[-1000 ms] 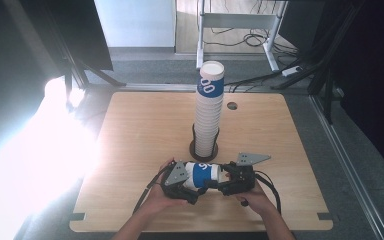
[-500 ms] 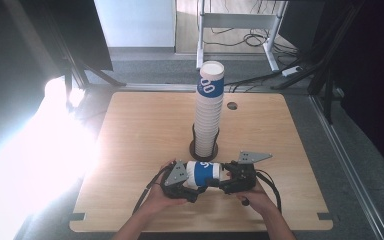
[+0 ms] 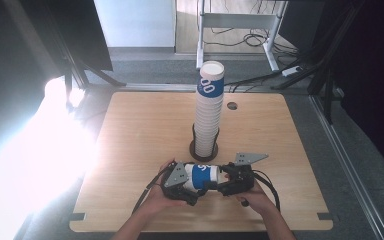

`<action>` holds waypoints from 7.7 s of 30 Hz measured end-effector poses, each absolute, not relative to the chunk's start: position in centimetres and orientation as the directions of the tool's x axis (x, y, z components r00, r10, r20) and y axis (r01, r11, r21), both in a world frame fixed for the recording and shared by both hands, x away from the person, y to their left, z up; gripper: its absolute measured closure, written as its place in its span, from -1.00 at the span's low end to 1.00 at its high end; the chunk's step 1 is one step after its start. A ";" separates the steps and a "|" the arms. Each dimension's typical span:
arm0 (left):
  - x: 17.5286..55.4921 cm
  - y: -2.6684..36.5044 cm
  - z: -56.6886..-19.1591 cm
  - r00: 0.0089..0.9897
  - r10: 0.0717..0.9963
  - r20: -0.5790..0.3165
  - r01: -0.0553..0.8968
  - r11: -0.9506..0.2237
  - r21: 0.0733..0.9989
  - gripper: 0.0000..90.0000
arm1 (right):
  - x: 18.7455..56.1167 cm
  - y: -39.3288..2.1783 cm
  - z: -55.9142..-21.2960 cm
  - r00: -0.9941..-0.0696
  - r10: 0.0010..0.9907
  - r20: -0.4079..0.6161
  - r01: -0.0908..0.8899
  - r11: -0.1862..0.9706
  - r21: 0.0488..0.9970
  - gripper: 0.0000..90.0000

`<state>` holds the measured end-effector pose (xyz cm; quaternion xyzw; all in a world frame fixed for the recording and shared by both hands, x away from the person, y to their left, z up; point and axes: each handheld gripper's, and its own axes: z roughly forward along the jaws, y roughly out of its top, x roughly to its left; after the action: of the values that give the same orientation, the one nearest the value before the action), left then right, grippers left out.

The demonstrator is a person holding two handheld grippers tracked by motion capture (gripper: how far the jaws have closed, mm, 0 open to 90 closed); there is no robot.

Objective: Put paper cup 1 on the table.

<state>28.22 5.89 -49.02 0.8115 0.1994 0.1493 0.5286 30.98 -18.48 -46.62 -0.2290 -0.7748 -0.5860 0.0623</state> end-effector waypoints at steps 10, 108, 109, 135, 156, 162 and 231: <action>28.2 6.0 -49.0 0.877 0.480 0.032 0.165 -0.361 0.918 -0.84 | 31.2 -18.6 -46.7 -0.874 0.272 0.402 0.460 0.199 0.866 -0.41; 28.5 8.8 -47.9 0.883 0.460 0.094 0.138 -0.447 0.884 -0.72 | 31.7 -20.8 -45.0 -0.873 0.352 0.339 0.428 0.218 0.877 -0.62; 28.5 8.8 -47.9 0.884 0.458 0.094 0.141 -0.453 0.880 -0.72 | 31.7 -20.8 -44.9 -0.876 0.351 0.330 0.422 0.226 0.878 -0.62; 28.6 8.1 -47.3 0.901 0.401 0.163 0.112 -0.581 0.806 -0.71 | 31.8 -18.2 -42.3 -0.936 0.328 0.130 0.285 0.486 0.826 -0.59; 28.7 7.3 -47.0 0.922 0.336 0.194 0.076 -0.648 0.758 -0.71 | 32.5 -16.7 -43.1 -0.957 0.259 0.126 0.265 0.617 0.741 -0.62; 28.6 7.0 -46.8 0.930 0.308 0.203 0.058 -0.665 0.744 -0.71 | 32.6 -15.8 -43.9 -0.966 0.223 0.132 0.252 0.683 0.686 -0.62; 30.0 9.2 -47.2 0.872 0.451 -0.189 0.344 -0.291 0.892 -0.79 | 32.2 -18.3 -44.5 -0.940 0.313 0.138 0.263 0.406 0.875 -0.41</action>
<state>29.98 9.18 -47.20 0.8020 0.2481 0.0494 0.5411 32.15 -18.26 -44.54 -0.1719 -0.8381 -0.5172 -0.0241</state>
